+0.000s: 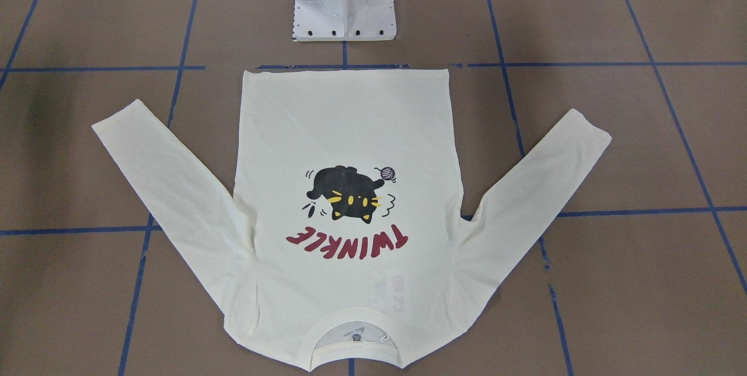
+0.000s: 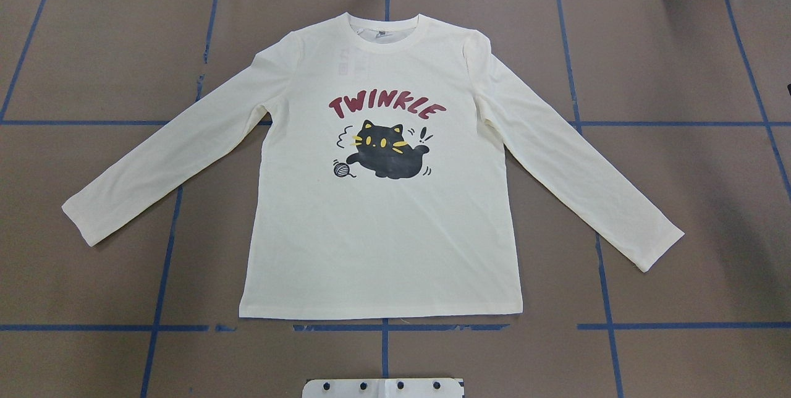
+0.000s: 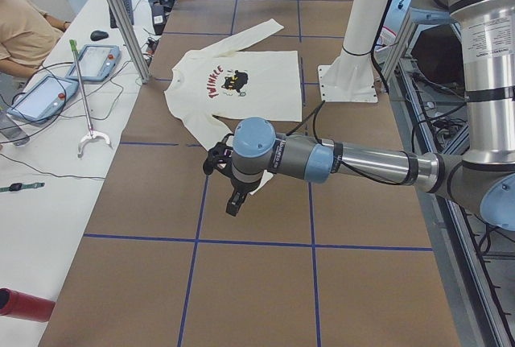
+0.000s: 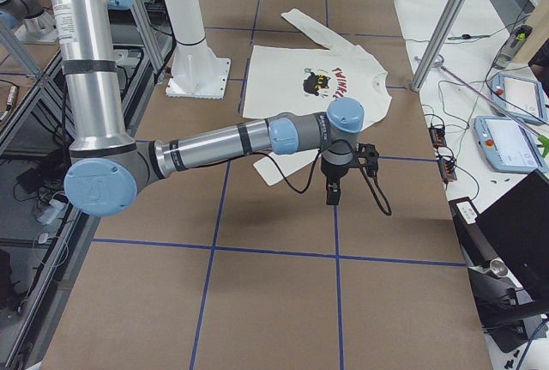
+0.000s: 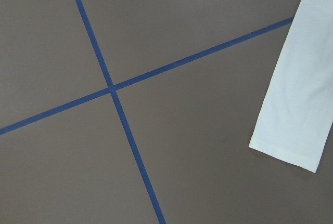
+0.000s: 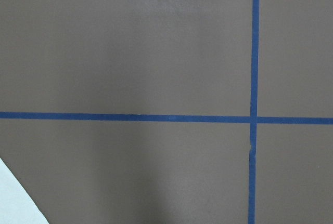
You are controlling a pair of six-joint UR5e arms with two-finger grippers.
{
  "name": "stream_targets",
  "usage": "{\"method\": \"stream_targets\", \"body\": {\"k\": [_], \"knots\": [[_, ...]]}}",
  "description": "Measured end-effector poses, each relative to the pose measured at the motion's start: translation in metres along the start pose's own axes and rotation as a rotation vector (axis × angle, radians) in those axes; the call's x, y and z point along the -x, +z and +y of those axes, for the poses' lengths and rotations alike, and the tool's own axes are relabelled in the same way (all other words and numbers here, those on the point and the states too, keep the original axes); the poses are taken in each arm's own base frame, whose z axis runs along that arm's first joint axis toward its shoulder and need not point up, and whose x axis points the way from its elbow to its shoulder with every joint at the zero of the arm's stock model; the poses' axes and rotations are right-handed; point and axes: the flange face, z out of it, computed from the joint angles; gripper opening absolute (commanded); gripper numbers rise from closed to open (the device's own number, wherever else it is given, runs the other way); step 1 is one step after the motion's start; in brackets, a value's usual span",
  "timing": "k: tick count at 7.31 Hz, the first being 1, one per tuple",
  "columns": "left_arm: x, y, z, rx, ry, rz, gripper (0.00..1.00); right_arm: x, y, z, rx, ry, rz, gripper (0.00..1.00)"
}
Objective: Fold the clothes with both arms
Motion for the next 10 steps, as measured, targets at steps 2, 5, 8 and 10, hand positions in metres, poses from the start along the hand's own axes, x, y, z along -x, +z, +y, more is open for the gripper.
{"method": "stream_targets", "body": {"k": [2,5,8,10], "knots": [[-0.001,-0.001,0.001,0.000,0.000,-0.003,1.00,-0.001,-0.004,0.010,-0.004,0.001,-0.016,1.00],[0.003,0.004,0.004,0.007,-0.001,-0.004,1.00,0.008,0.001,0.013,-0.038,-0.053,-0.045,1.00],[0.002,0.004,-0.002,-0.023,0.034,0.008,1.00,0.051,0.044,0.040,-0.066,-0.110,-0.105,1.00],[0.004,0.007,-0.005,-0.049,0.062,0.022,1.00,0.089,0.074,0.076,-0.091,0.021,-0.200,0.98]]}}
